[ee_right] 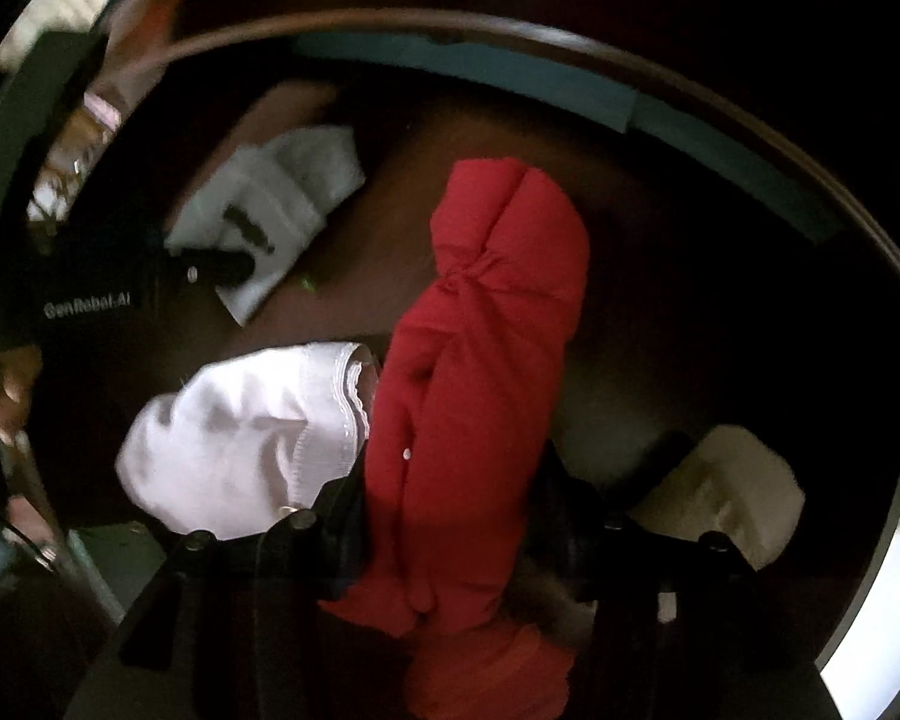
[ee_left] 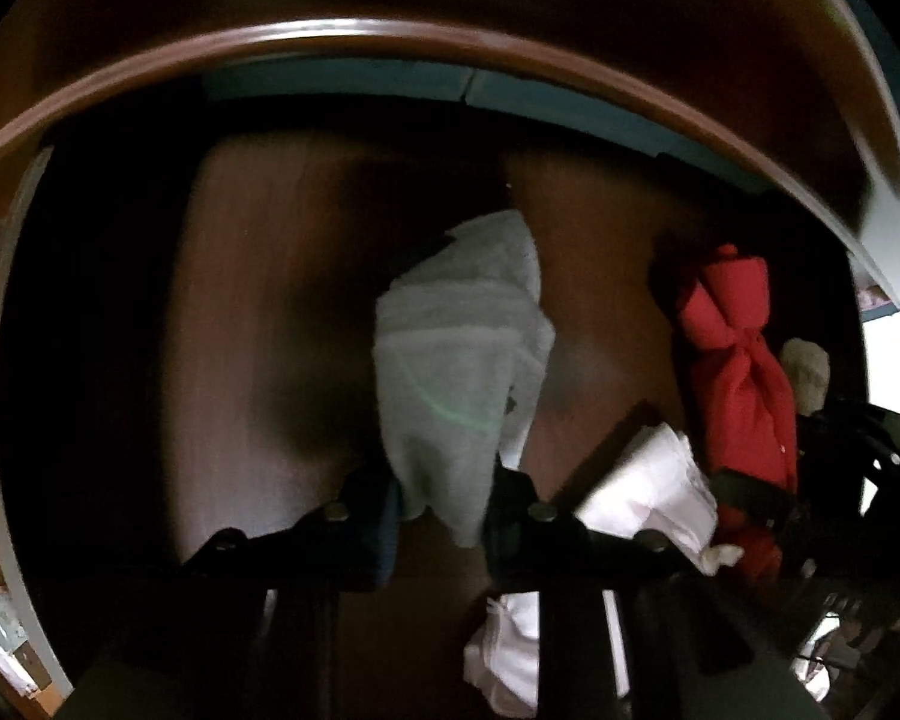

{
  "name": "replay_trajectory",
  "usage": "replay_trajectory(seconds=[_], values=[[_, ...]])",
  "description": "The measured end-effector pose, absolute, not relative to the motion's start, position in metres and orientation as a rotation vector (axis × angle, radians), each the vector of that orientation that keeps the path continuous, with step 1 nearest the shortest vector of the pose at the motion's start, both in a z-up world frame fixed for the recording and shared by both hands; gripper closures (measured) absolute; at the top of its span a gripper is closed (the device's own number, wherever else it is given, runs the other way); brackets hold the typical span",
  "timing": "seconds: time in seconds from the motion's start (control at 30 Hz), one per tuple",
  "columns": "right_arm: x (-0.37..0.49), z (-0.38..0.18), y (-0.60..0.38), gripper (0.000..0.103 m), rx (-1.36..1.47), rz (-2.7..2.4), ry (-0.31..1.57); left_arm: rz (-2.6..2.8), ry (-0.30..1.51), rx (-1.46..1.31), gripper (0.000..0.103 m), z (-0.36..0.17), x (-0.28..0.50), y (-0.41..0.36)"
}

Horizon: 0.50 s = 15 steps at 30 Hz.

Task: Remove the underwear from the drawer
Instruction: 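Grasp the red underwear with the right tool while the left tool grasps the grey underwear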

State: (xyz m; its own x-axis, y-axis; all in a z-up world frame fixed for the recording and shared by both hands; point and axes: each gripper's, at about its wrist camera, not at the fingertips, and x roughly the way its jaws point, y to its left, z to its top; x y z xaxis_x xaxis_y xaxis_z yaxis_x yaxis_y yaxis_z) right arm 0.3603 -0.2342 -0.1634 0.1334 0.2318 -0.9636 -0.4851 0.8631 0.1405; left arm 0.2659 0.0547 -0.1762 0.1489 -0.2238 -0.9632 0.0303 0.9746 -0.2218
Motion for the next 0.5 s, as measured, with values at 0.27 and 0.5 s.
replay_trajectory(seconds=[0.27,0.5], values=[[0.345,-0.146,-0.266,0.054,-0.024,0.56,1.289,-0.255,1.361,-0.152,0.085,-0.175,0.248,0.064],[0.326,-0.122,-0.302,0.054,0.196,0.596,1.232,-0.302,1.255,-0.126,0.086,-0.154,0.227,0.051]])
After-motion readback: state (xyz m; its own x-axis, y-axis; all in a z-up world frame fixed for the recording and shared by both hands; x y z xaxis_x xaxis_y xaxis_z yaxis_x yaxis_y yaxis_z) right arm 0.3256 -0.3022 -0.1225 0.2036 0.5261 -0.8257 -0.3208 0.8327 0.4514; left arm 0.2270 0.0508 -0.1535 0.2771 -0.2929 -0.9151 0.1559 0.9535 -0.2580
